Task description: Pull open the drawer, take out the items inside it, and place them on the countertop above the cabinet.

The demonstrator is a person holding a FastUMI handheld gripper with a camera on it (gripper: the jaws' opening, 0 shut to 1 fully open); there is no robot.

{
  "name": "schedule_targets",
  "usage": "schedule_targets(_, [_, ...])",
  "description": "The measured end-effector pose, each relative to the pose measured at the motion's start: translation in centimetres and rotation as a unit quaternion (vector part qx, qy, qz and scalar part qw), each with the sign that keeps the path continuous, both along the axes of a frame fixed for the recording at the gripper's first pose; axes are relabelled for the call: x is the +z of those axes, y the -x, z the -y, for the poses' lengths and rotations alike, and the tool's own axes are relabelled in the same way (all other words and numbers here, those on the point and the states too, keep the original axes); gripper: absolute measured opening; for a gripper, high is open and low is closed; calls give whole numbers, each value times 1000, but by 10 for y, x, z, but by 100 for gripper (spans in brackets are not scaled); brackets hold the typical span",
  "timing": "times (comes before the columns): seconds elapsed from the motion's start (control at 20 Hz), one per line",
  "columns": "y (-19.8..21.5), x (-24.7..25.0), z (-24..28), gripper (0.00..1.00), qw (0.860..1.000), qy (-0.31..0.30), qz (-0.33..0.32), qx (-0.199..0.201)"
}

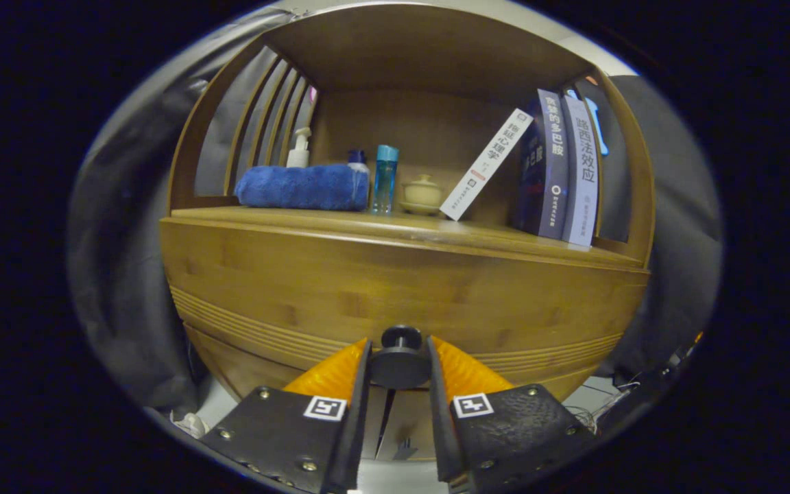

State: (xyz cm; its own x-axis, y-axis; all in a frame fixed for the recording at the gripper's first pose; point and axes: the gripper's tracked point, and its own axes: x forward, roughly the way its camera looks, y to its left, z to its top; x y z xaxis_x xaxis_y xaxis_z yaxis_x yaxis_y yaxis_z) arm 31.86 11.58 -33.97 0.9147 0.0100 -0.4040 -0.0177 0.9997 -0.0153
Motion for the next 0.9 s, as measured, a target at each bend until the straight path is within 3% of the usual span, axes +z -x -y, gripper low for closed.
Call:
schedule_targets(0.2, [2,-3,-1,37,1000,-27,-6,7])
schedule_targets(0.3, [3,-1,1,27,999,-29,-15,4])
schedule_targets(0.45, [18,2,3,27,1000,-23,-20,8])
schedule_targets(0.9, [127,31,7,27,999,-29,-16,18])
